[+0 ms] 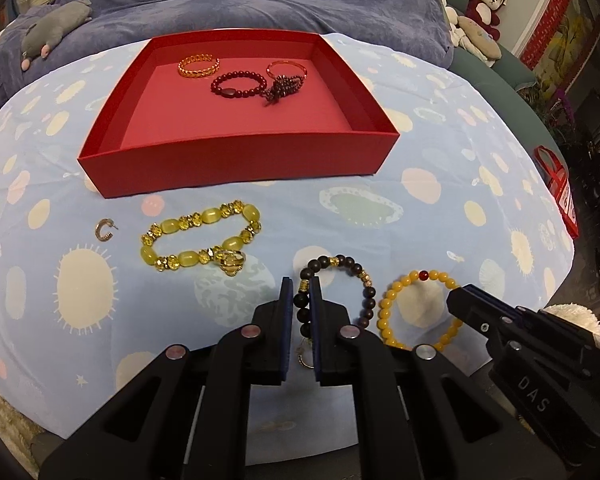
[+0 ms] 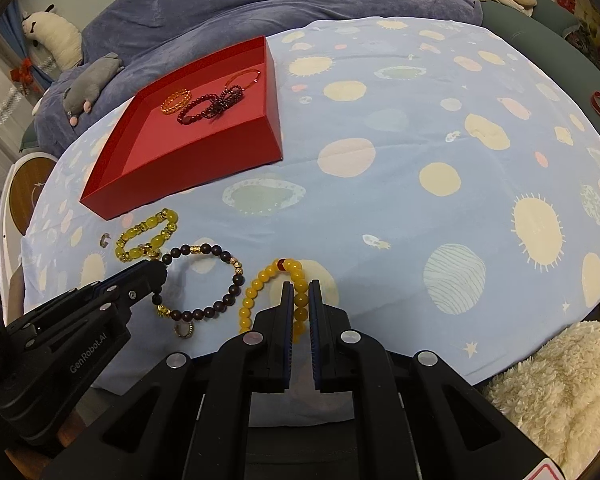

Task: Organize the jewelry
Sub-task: 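Carry both bracelets into the red box and open both tools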

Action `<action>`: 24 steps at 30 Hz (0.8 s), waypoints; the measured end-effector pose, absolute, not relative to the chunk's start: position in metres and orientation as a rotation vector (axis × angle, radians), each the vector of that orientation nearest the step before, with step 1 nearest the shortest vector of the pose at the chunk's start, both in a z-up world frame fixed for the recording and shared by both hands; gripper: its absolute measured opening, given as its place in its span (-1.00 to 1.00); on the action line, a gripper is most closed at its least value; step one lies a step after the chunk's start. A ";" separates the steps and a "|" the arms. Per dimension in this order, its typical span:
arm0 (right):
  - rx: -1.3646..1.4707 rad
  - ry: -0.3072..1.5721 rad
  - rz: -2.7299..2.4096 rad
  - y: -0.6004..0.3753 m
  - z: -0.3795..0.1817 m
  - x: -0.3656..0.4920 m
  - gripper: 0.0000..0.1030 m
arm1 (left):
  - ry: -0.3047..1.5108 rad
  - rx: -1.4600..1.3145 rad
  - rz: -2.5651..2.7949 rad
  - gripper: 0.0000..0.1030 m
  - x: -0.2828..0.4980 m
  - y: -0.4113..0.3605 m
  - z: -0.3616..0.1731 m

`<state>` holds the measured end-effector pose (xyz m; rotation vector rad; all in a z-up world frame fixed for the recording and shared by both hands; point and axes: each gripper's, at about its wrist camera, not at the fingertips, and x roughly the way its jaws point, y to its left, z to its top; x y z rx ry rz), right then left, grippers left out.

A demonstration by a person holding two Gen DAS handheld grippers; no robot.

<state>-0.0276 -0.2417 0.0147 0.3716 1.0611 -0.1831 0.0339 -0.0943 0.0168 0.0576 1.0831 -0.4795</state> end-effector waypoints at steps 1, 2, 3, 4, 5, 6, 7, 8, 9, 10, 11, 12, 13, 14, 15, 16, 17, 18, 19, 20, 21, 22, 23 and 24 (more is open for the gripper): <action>0.367 1.057 -0.176 -0.240 0.017 -0.026 -0.86 | 1.078 0.055 -0.477 -0.85 0.035 -0.093 0.021; 0.361 1.051 -0.169 -0.238 0.019 -0.024 -0.86 | 1.073 0.053 -0.474 -0.85 0.037 -0.092 0.025; 0.358 1.046 -0.163 -0.236 0.021 -0.022 -0.86 | 1.068 0.052 -0.472 -0.85 0.038 -0.091 0.029; 0.355 1.041 -0.156 -0.234 0.024 -0.020 -0.86 | 1.064 0.049 -0.471 -0.85 0.040 -0.090 0.034; 0.350 1.034 -0.150 -0.232 0.027 -0.018 -0.86 | 1.060 0.047 -0.469 -0.85 0.041 -0.090 0.038; 0.342 1.027 -0.145 -0.230 0.030 -0.016 -0.86 | 1.055 0.046 -0.467 -0.85 0.043 -0.089 0.041; 0.334 1.020 -0.140 -0.228 0.032 -0.015 -0.86 | 1.050 0.047 -0.464 -0.85 0.044 -0.088 0.045; 0.326 1.014 -0.135 -0.226 0.035 -0.013 -0.86 | 1.046 0.047 -0.463 -0.85 0.046 -0.087 0.049; 0.324 1.008 -0.129 -0.225 0.038 -0.011 -0.86 | 1.043 0.047 -0.461 -0.85 0.047 -0.087 0.053; 0.324 1.002 -0.121 -0.224 0.041 -0.008 -0.86 | 1.040 0.045 -0.461 -0.85 0.049 -0.086 0.056; 0.323 0.996 -0.115 -0.222 0.044 -0.006 -0.86 | 1.037 0.043 -0.460 -0.85 0.051 -0.085 0.060; 0.323 0.989 -0.110 -0.221 0.047 -0.003 -0.86 | 1.033 0.043 -0.459 -0.85 0.053 -0.085 0.064; 0.324 0.981 -0.103 -0.220 0.051 0.000 -0.86 | 1.027 0.041 -0.461 -0.85 0.054 -0.083 0.068; 0.325 0.974 -0.095 -0.219 0.054 0.003 -0.86 | 1.019 0.040 -0.463 -0.85 0.056 -0.083 0.072; 0.324 0.966 -0.087 -0.217 0.058 0.007 -0.86 | 1.012 0.040 -0.465 -0.85 0.058 -0.082 0.076; 0.321 0.957 -0.078 -0.216 0.062 0.010 -0.86 | 1.005 0.039 -0.468 -0.85 0.060 -0.082 0.080; 0.316 0.948 -0.069 -0.214 0.067 0.014 -0.85 | 0.998 0.040 -0.471 -0.85 0.062 -0.083 0.084; 0.311 0.937 -0.060 -0.212 0.072 0.018 -0.85 | 0.989 0.039 -0.473 -0.85 0.064 -0.083 0.089; 0.309 0.927 -0.048 -0.211 0.077 0.023 -0.85 | 0.980 0.039 -0.477 -0.85 0.067 -0.083 0.093; 0.307 0.916 -0.036 -0.209 0.082 0.028 -0.85 | 0.970 0.040 -0.480 -0.85 0.070 -0.084 0.098; 0.301 0.904 -0.026 -0.208 0.087 0.034 -0.85 | 0.962 0.040 -0.483 -0.85 0.073 -0.084 0.102; 0.299 0.894 -0.021 -0.208 0.092 0.040 -0.85 | 0.959 0.026 -0.481 -0.85 0.079 -0.083 0.106; 0.300 0.885 -0.012 -0.209 0.096 0.046 -0.85 | 0.957 0.016 -0.485 -0.85 0.084 -0.082 0.109; 0.308 0.877 -0.003 -0.209 0.100 0.053 -0.85 | 0.950 0.010 -0.486 -0.85 0.090 -0.082 0.112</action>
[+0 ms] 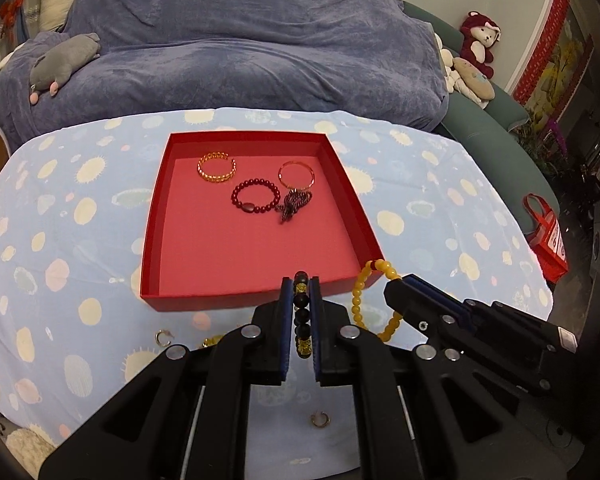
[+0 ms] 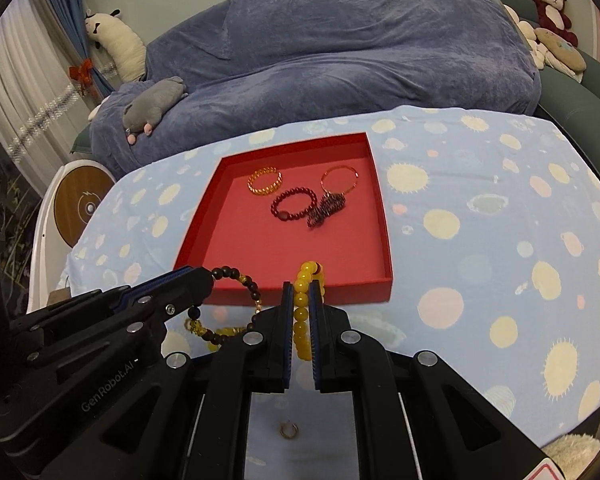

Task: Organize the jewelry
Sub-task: 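Carry both bracelets into the red box and open both tools, then withdraw both tools from the box toward the yellow-green bracelet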

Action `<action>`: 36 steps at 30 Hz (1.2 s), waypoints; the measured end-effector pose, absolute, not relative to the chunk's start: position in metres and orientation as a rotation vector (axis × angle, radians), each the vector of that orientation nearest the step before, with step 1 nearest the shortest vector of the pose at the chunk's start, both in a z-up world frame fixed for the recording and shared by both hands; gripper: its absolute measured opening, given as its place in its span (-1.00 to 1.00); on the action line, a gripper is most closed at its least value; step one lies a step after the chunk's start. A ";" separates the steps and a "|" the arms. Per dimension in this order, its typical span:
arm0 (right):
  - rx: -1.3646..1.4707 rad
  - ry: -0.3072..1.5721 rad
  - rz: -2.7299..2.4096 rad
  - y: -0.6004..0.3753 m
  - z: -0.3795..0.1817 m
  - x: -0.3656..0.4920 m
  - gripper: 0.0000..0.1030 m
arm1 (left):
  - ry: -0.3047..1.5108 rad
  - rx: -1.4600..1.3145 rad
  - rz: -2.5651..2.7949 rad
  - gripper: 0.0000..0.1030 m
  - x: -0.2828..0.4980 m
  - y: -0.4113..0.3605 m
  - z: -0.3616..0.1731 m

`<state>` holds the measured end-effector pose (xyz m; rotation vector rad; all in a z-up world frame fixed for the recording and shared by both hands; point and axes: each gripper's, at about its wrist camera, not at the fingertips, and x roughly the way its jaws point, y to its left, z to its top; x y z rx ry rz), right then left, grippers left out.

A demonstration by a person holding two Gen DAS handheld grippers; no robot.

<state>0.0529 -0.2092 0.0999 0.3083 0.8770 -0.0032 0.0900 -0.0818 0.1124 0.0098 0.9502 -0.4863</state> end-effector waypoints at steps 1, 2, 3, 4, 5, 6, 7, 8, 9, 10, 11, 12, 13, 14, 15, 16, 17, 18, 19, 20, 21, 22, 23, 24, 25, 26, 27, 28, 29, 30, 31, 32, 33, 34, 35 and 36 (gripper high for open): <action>0.314 0.868 0.008 -0.210 0.104 0.061 -0.85 | 0.939 0.007 -0.486 -0.85 0.096 -0.082 0.116; 0.314 0.859 0.017 -0.210 0.108 0.068 -0.85 | 0.928 0.004 -0.489 -0.85 0.101 -0.082 0.120; 0.306 0.850 0.019 -0.209 0.112 0.075 -0.85 | 0.917 0.000 -0.492 -0.85 0.109 -0.082 0.124; 0.296 0.840 0.023 -0.209 0.115 0.083 -0.85 | 0.907 -0.004 -0.492 -0.85 0.116 -0.082 0.128; 0.285 0.830 0.026 -0.208 0.119 0.091 -0.85 | 0.898 -0.011 -0.495 -0.85 0.124 -0.083 0.131; 0.278 0.823 0.029 -0.208 0.121 0.098 -0.85 | 0.892 -0.022 -0.502 -0.85 0.132 -0.083 0.134; 0.278 0.818 0.036 -0.208 0.122 0.106 -0.85 | 0.886 -0.029 -0.503 -0.85 0.141 -0.083 0.136; 0.285 0.815 0.046 -0.209 0.122 0.114 -0.85 | 0.878 -0.030 -0.506 -0.85 0.150 -0.084 0.138; 0.295 0.813 0.056 -0.210 0.122 0.122 -0.85 | 0.868 -0.027 -0.505 -0.85 0.158 -0.085 0.139; 0.302 0.817 0.062 -0.211 0.120 0.129 -0.85 | 0.859 -0.022 -0.501 -0.85 0.166 -0.086 0.140; 0.313 0.824 0.070 -0.212 0.116 0.136 -0.85 | 0.854 -0.021 -0.506 -0.85 0.173 -0.088 0.139; 0.330 0.833 0.078 -0.213 0.111 0.143 -0.85 | 0.858 -0.029 -0.509 -0.85 0.182 -0.088 0.137; 0.350 0.843 0.086 -0.214 0.105 0.150 -0.85 | 0.869 -0.045 -0.514 -0.85 0.190 -0.088 0.133; 0.372 0.859 0.099 -0.215 0.097 0.156 -0.85 | 0.883 -0.062 -0.527 -0.85 0.197 -0.088 0.127; 0.390 0.876 0.105 -0.216 0.089 0.161 -0.85 | 0.894 -0.072 -0.522 -0.85 0.203 -0.088 0.121; 0.406 0.896 0.105 -0.217 0.079 0.166 -0.85 | 0.905 -0.076 -0.517 -0.85 0.208 -0.088 0.113; 0.417 0.921 0.109 -0.217 0.069 0.171 -0.85 | 0.919 -0.079 -0.525 -0.85 0.212 -0.088 0.105; 0.423 0.945 0.103 -0.218 0.058 0.174 -0.85 | 0.932 -0.079 -0.520 -0.85 0.215 -0.088 0.096; 0.419 0.964 0.093 -0.219 0.048 0.177 -0.85 | 0.949 -0.073 -0.514 -0.85 0.218 -0.088 0.086; 0.411 0.984 0.084 -0.220 0.040 0.178 -0.85 | 0.969 -0.070 -0.517 -0.85 0.220 -0.089 0.077; 0.402 1.001 0.070 -0.221 0.032 0.179 -0.85 | 0.988 -0.068 -0.508 -0.85 0.222 -0.089 0.067; 0.391 1.014 0.056 -0.221 0.025 0.179 -0.85 | 1.003 -0.065 -0.499 -0.85 0.223 -0.088 0.058; 0.379 1.024 0.043 -0.223 0.020 0.179 -0.85 | 1.018 -0.063 -0.497 -0.84 0.224 -0.088 0.050; 0.365 1.031 0.031 -0.224 0.015 0.178 -0.85 | 1.029 -0.060 -0.486 -0.85 0.224 -0.087 0.042; 0.353 1.038 0.016 -0.226 0.012 0.177 -0.84 | 1.036 -0.059 -0.483 -0.85 0.225 -0.086 0.035; 0.343 1.042 0.004 -0.227 0.009 0.176 -0.79 | 1.043 -0.057 -0.478 -0.84 0.225 -0.085 0.030; 0.331 1.038 -0.008 -0.229 0.008 0.175 -0.77 | 1.044 -0.055 -0.465 -0.84 0.225 -0.084 0.025; 0.314 1.032 -0.022 -0.229 0.008 0.173 -0.76 | 1.039 -0.052 -0.457 -0.82 0.224 -0.083 0.023; 0.296 1.030 -0.034 -0.229 0.009 0.172 -0.68 | 1.037 -0.044 -0.447 -0.71 0.224 -0.082 0.020; 0.284 1.023 -0.044 -0.230 0.010 0.170 -0.47 | 1.033 -0.033 -0.427 -0.44 0.223 -0.081 0.018; 0.275 1.013 -0.058 -0.231 0.011 0.168 -0.35 | 1.020 -0.024 -0.405 -0.27 0.222 -0.079 0.018; 0.268 0.998 -0.068 -0.232 0.014 0.165 -0.20 | 1.002 -0.020 -0.387 -0.03 0.221 -0.076 0.020; 0.260 0.983 -0.073 -0.232 0.017 0.162 -0.14 | 0.983 -0.019 -0.373 0.10 0.218 -0.073 0.022; 0.251 0.970 -0.079 -0.231 0.021 0.159 -0.13 | 0.968 -0.019 -0.365 0.14 0.216 -0.070 0.025; 0.244 0.958 -0.080 -0.230 0.025 0.155 -0.12 | 0.954 -0.019 -0.354 0.21 0.212 -0.067 0.028; 0.240 0.946 -0.079 -0.229 0.029 0.150 -0.11 | 0.941 -0.020 -0.347 0.25 0.209 -0.063 0.031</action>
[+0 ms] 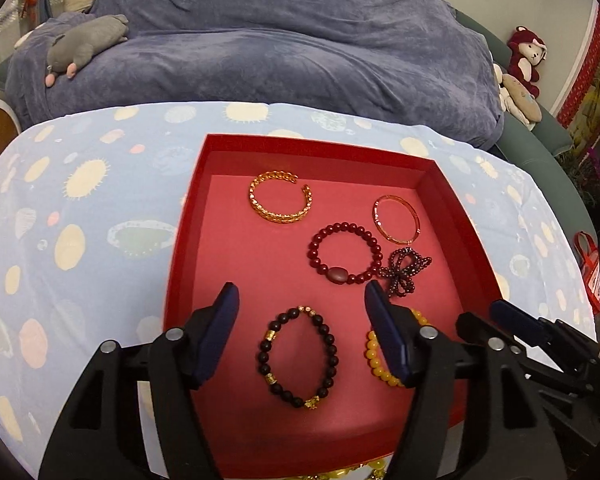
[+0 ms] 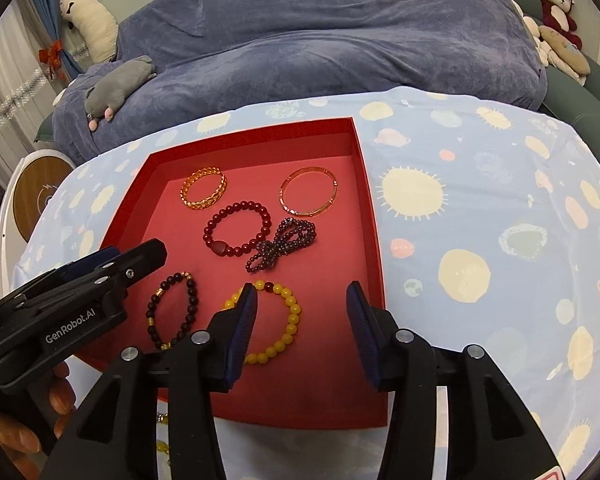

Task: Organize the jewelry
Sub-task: 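Withdraw both tools from the box toward the yellow-green bracelet, then close the left tool on the yellow-green bead bracelet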

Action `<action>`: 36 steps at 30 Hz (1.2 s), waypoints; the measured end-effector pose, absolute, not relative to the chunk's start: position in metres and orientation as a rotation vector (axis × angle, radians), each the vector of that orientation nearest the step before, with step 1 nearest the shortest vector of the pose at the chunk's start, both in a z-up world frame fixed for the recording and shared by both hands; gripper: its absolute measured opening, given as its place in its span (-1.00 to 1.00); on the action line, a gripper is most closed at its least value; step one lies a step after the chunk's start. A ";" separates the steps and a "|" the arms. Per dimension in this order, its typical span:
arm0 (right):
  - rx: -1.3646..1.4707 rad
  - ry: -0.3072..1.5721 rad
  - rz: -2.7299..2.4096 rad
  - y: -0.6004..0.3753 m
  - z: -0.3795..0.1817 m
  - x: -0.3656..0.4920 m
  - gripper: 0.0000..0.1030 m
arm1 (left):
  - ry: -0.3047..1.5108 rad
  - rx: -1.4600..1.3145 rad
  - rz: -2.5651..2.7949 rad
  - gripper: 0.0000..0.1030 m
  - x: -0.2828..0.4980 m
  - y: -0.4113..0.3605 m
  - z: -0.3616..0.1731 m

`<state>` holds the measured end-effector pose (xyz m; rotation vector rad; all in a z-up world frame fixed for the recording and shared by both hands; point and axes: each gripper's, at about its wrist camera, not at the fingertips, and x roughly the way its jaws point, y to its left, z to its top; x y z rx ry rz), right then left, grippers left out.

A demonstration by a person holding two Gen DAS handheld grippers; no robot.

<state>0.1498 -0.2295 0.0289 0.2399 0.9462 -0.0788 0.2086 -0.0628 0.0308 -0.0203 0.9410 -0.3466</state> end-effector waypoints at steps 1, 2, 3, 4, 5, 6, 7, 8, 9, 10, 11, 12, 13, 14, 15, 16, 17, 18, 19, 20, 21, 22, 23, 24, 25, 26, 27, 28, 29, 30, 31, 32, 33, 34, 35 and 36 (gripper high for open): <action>0.239 0.937 -0.079 -0.229 0.033 0.145 -0.11 | 0.928 -0.022 -0.345 0.26 0.204 -0.059 0.034; 0.241 0.928 -0.078 -0.229 0.037 0.140 -0.10 | 0.920 -0.018 -0.337 0.27 0.199 -0.055 0.036; 0.249 0.920 -0.074 -0.228 0.041 0.134 -0.09 | 0.911 -0.010 -0.326 0.28 0.192 -0.051 0.039; 0.258 0.912 -0.072 -0.227 0.044 0.127 -0.09 | 0.901 -0.006 -0.319 0.28 0.185 -0.047 0.042; 0.265 0.907 -0.069 -0.225 0.047 0.121 -0.09 | 0.896 -0.005 -0.312 0.31 0.178 -0.044 0.044; 0.266 0.904 -0.065 -0.223 0.050 0.115 -0.09 | 0.895 -0.006 -0.305 0.34 0.172 -0.040 0.046; 0.262 0.902 -0.064 -0.221 0.052 0.107 -0.09 | 0.896 -0.010 -0.299 0.34 0.164 -0.035 0.047; 0.258 0.901 -0.063 -0.218 0.054 0.101 -0.09 | 0.900 -0.014 -0.296 0.34 0.158 -0.032 0.047; 0.259 0.902 -0.062 -0.216 0.056 0.094 -0.09 | 0.903 -0.015 -0.290 0.34 0.151 -0.028 0.048; 0.266 0.906 -0.059 -0.214 0.057 0.087 -0.09 | 0.906 -0.015 -0.281 0.34 0.143 -0.025 0.048; 0.273 0.911 -0.055 -0.212 0.057 0.081 -0.09 | 0.911 -0.012 -0.278 0.34 0.136 -0.021 0.047; 0.272 0.916 -0.054 -0.210 0.057 0.074 -0.09 | 0.914 -0.010 -0.279 0.34 0.130 -0.019 0.047; 0.269 0.921 -0.055 -0.208 0.057 0.068 -0.09 | 0.920 -0.007 -0.275 0.34 0.123 -0.017 0.046; 0.267 0.929 -0.056 -0.206 0.056 0.061 -0.09 | 0.929 -0.005 -0.270 0.35 0.117 -0.014 0.045; 0.270 0.938 -0.056 -0.205 0.054 0.056 -0.09 | 0.936 -0.005 -0.267 0.35 0.112 -0.012 0.043; 0.273 0.949 -0.058 -0.203 0.051 0.050 -0.09 | 0.943 -0.005 -0.263 0.36 0.107 -0.009 0.041; 0.274 0.959 -0.059 -0.201 0.049 0.044 -0.09 | 0.949 0.001 -0.259 0.37 0.101 -0.007 0.039; 0.274 0.969 -0.060 -0.200 0.046 0.038 -0.09 | 0.955 0.012 -0.258 0.37 0.096 -0.006 0.036; 0.272 0.978 -0.061 -0.197 0.043 0.032 -0.09 | 0.962 0.024 -0.258 0.37 0.090 -0.005 0.033; 0.269 0.988 -0.061 -0.195 0.040 0.027 -0.09 | 0.967 0.037 -0.255 0.37 0.085 -0.004 0.029; 0.265 0.997 -0.061 -0.192 0.037 0.022 -0.09 | 0.970 0.044 -0.252 0.37 0.079 -0.002 0.026; 0.259 1.005 -0.060 -0.190 0.034 0.017 -0.09 | 0.976 0.044 -0.253 0.37 0.074 0.000 0.023; 0.248 1.011 -0.061 -0.187 0.032 0.013 -0.09 | 0.985 0.042 -0.254 0.37 0.070 0.003 0.020; 0.238 1.018 -0.061 -0.184 0.029 0.009 -0.09 | 0.996 0.041 -0.252 0.37 0.066 0.005 0.017; 0.235 1.025 -0.057 -0.182 0.027 0.006 -0.09 | 1.007 0.039 -0.253 0.37 0.062 0.007 0.014; 0.236 1.033 -0.053 -0.180 0.024 0.004 -0.09 | 1.014 0.039 -0.256 0.37 0.059 0.009 0.011; 0.237 1.039 -0.051 -0.178 0.022 0.002 -0.09 | 1.017 0.045 -0.252 0.37 0.056 0.010 0.009; 0.237 1.045 -0.047 -0.177 0.020 0.000 -0.09 | 1.022 0.050 -0.249 0.37 0.054 0.011 0.006; 0.234 1.047 -0.042 -0.175 0.018 -0.001 -0.09 | 1.029 0.053 -0.247 0.37 0.054 0.011 0.004; 0.228 1.049 -0.040 -0.173 0.017 -0.001 -0.09 | 1.035 0.048 -0.244 0.37 0.054 0.011 0.003; 0.221 1.053 -0.038 -0.170 0.016 -0.001 -0.09 | 1.035 0.037 -0.246 0.37 0.056 0.011 0.002; 0.216 1.056 -0.035 -0.169 0.015 -0.002 -0.09 | 1.034 0.027 -0.249 0.37 0.057 0.009 0.003; 0.215 1.058 -0.033 -0.167 0.014 -0.002 -0.09 | 1.033 0.022 -0.252 0.37 0.060 0.006 0.003; 0.214 1.058 -0.031 -0.167 0.014 -0.003 -0.09 | 1.031 0.014 -0.261 0.37 0.063 0.004 0.003; 0.215 1.057 -0.032 -0.167 0.014 -0.002 -0.09 | 1.029 0.007 -0.268 0.37 0.067 0.001 0.002; 0.218 1.058 -0.033 -0.168 0.014 -0.002 -0.09 | 1.026 0.008 -0.267 0.36 0.070 -0.003 0.000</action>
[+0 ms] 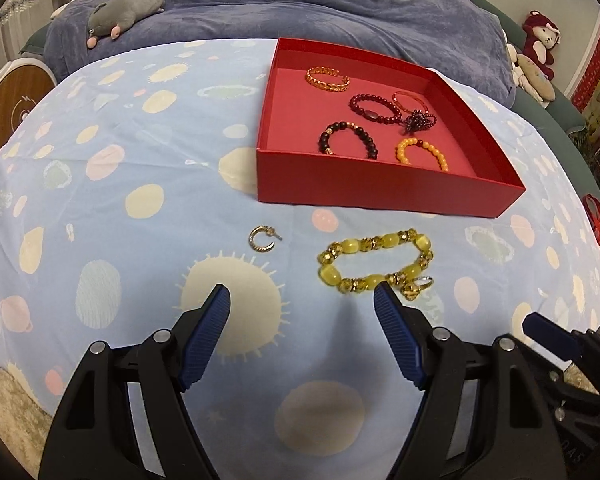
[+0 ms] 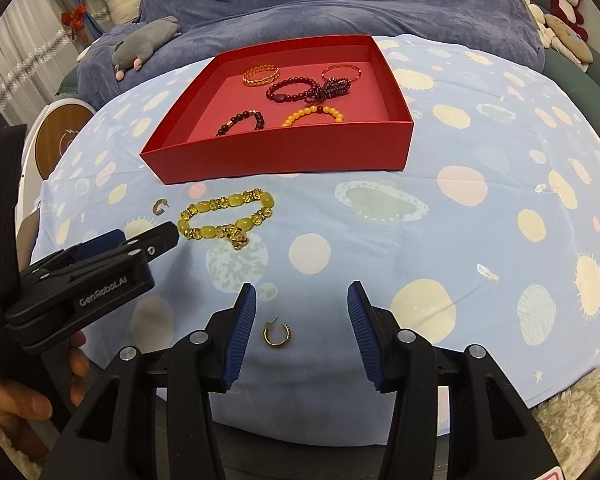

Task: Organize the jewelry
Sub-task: 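Close the left tool on the yellow-green bead bracelet, then grasp the small gold ring with the right tool while the left tool holds the bracelet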

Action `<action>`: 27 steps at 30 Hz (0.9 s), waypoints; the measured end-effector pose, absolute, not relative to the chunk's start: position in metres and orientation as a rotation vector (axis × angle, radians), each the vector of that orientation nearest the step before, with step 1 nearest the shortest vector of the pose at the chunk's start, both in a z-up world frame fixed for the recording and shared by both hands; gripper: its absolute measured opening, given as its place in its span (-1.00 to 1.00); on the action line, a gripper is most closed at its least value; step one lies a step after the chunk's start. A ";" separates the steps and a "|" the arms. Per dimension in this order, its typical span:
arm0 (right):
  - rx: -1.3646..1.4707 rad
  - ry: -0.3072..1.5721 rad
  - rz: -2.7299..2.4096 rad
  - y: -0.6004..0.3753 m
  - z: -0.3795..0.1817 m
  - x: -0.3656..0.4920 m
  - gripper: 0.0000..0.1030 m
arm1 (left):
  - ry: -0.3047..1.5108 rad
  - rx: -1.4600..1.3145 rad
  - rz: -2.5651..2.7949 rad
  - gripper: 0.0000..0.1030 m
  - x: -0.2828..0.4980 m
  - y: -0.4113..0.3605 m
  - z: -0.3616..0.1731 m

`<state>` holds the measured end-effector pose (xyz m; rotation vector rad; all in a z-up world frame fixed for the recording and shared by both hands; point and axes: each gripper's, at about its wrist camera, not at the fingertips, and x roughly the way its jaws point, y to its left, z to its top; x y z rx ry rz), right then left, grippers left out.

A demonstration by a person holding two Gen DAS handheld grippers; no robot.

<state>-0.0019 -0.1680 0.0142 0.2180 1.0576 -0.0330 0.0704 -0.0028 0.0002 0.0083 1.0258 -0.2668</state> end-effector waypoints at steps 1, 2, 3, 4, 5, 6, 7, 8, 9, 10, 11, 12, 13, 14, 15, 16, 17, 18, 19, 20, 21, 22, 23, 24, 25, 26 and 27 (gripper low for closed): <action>0.223 1.058 -0.034 -0.169 0.014 -0.001 -0.09 | 1.021 0.011 -0.274 0.35 0.074 -0.006 -0.001; 0.228 1.058 -0.035 -0.170 0.014 -0.001 -0.09 | 1.018 0.017 -0.278 0.28 0.077 -0.010 -0.002; 0.231 1.059 -0.037 -0.171 0.013 -0.001 -0.09 | 1.018 0.021 -0.283 0.19 0.080 -0.014 -0.004; 0.235 1.061 -0.038 -0.172 0.013 0.000 -0.09 | 1.015 0.022 -0.299 0.16 0.083 -0.018 -0.004; 0.241 1.062 -0.039 -0.173 0.012 0.000 -0.09 | 1.010 0.029 -0.310 0.12 0.085 -0.022 -0.004; 0.247 1.066 -0.038 -0.173 0.011 0.000 -0.09 | 1.004 0.041 -0.322 0.11 0.087 -0.026 -0.004; 0.253 1.069 -0.039 -0.174 0.010 0.000 -0.09 | 0.996 0.053 -0.340 0.11 0.089 -0.031 -0.004; 0.258 1.070 -0.040 -0.175 0.009 0.001 -0.09 | 0.993 0.070 -0.351 0.11 0.091 -0.036 -0.006; 0.261 1.071 -0.039 -0.175 0.009 0.001 -0.09 | 0.996 0.088 -0.360 0.09 0.093 -0.040 -0.008; 0.263 1.072 -0.039 -0.175 0.009 0.001 -0.09 | 1.001 0.100 -0.364 0.07 0.095 -0.043 -0.011; 0.264 1.072 -0.038 -0.175 0.009 0.002 -0.09 | 1.009 0.106 -0.367 0.01 0.098 -0.044 -0.014; 0.265 1.073 -0.038 -0.175 0.008 0.002 -0.09 | 1.017 0.109 -0.368 0.00 0.100 -0.045 -0.017; 0.266 1.071 -0.038 -0.175 0.009 0.002 -0.09 | 1.001 0.117 -0.366 0.00 0.100 -0.045 -0.017; 0.268 1.070 -0.037 -0.175 0.008 0.002 -0.09 | 1.000 0.127 -0.366 0.00 0.100 -0.047 -0.018; 0.269 1.070 -0.037 -0.175 0.008 0.002 -0.09 | 0.998 0.130 -0.368 0.00 0.100 -0.048 -0.018; 0.270 1.070 -0.037 -0.175 0.008 0.003 -0.09 | 0.996 0.129 -0.368 0.00 0.099 -0.048 -0.018; 0.272 1.070 -0.038 -0.175 0.008 0.003 -0.09 | 0.992 0.131 -0.371 -0.09 0.098 -0.048 -0.018; 0.274 1.073 -0.038 -0.175 0.008 0.004 -0.09 | 0.987 0.141 -0.373 -0.23 0.095 -0.049 -0.018; 0.275 1.076 -0.038 -0.175 0.007 0.005 -0.09 | 0.985 0.148 -0.378 -0.30 0.094 -0.050 -0.018; 0.275 1.079 -0.039 -0.175 0.007 0.005 -0.09 | 0.986 0.149 -0.387 -0.43 0.093 -0.051 -0.018; 0.276 1.081 -0.038 -0.175 0.006 0.006 -0.09 | 0.989 0.148 -0.394 -0.64 0.092 -0.051 -0.017; 0.276 1.081 -0.036 -0.174 0.006 0.006 -0.09 | 0.998 0.140 -0.407 -0.77 0.091 -0.050 -0.017; 0.272 1.082 -0.033 -0.173 0.007 0.006 -0.09 | 1.010 0.125 -0.419 -0.83 0.091 -0.049 -0.016; 0.268 1.083 -0.032 -0.172 0.007 0.006 -0.09 | 1.016 0.115 -0.418 -0.83 0.090 -0.048 -0.015; 0.266 1.083 -0.028 -0.171 0.007 0.006 -0.09 | 1.018 0.110 -0.419 -0.83 0.088 -0.047 -0.014; 0.265 1.083 -0.024 -0.170 0.007 0.006 -0.09 | 1.013 0.112 -0.414 -0.83 0.086 -0.046 -0.012; 0.263 1.083 -0.021 -0.170 0.007 0.007 -0.09 | 1.010 0.113 -0.410 -0.83 0.082 -0.044 -0.010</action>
